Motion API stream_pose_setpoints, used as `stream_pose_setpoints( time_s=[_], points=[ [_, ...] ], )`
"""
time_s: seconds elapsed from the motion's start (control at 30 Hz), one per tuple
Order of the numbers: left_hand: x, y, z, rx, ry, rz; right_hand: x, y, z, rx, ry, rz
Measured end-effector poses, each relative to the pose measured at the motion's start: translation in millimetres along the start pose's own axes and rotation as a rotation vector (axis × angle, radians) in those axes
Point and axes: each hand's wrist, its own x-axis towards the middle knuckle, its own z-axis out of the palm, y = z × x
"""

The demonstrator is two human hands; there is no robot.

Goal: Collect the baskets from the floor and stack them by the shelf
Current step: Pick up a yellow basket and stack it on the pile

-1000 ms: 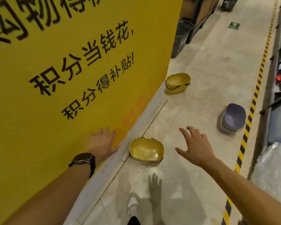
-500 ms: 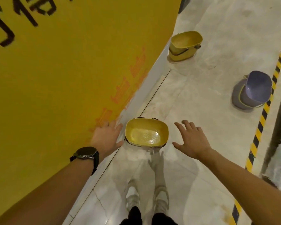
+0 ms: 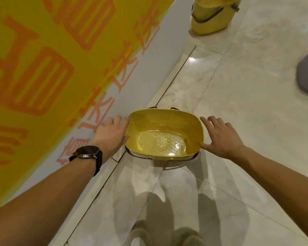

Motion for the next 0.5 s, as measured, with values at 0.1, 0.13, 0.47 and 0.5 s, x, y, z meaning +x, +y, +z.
stream_pose_setpoints(
  time_s=[0.1, 0.13, 0.47, 0.5],
  points=[
    [19.8, 1.8, 22.7, -0.039, 0.051, -0.017, 18.6, 6.5, 22.3, 0.033, 0.062, 0.001],
    [24.1, 3.4, 29.6, -0.064, 0.056, -0.017, 22.9, 8.3, 28.9, 0.044, 0.074, 0.009],
    [39.8, 31.0, 69.7, -0.726, 0.262, -0.248, 27.1, -4.8, 74.9, 0.451, 0.139, 0.229],
    [40.7, 32.7, 73.7, -0.768, 0.280, -0.309, 26.0, -9.2, 80.0, 0.533, 0.147, 0.261]
  ],
)
